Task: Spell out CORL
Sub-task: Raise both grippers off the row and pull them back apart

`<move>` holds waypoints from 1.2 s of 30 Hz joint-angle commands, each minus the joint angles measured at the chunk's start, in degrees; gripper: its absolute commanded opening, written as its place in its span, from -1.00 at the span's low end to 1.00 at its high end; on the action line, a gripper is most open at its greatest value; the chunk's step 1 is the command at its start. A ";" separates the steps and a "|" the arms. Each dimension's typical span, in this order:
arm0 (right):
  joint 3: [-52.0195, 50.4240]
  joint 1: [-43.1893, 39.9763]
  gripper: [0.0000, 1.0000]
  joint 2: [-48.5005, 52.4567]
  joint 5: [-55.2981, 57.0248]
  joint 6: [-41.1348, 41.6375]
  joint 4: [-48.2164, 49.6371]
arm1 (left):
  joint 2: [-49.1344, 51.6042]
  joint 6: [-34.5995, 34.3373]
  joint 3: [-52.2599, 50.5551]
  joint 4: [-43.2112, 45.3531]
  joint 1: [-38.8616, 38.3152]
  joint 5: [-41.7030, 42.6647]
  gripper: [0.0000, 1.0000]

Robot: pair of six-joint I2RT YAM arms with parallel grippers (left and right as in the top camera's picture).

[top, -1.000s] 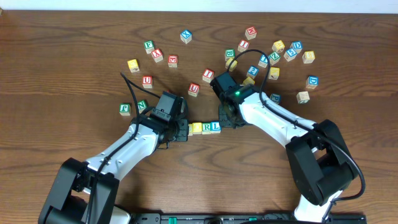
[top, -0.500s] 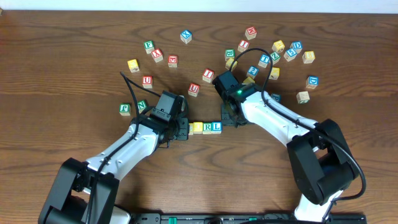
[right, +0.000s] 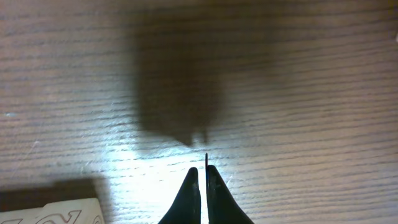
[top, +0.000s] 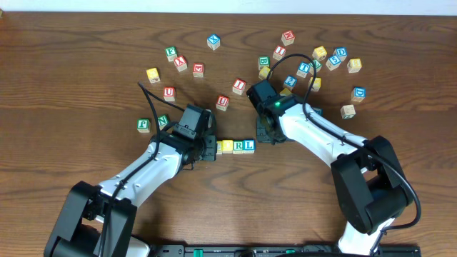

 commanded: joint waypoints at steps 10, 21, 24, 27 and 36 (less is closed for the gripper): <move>-0.26 -6.16 -0.98 0.28 1.90 -2.80 3.85 | 0.13 -1.79 1.46 -3.54 0.04 -8.07 -0.85; -0.26 -10.62 -0.98 0.28 1.07 -4.90 7.43 | 0.09 2.38 11.39 -3.02 0.04 -7.93 -0.85; -0.26 -10.62 -0.98 0.28 1.07 -4.90 7.50 | 0.11 2.36 11.87 -2.43 0.04 -5.16 -0.85; -0.26 -10.62 -0.98 0.28 1.07 -4.90 7.72 | 0.22 2.36 11.87 -1.73 0.04 -2.51 -0.85; -0.26 -10.62 -0.98 0.28 1.07 -4.90 8.35 | 1.92 2.32 11.87 0.92 0.04 0.17 -0.85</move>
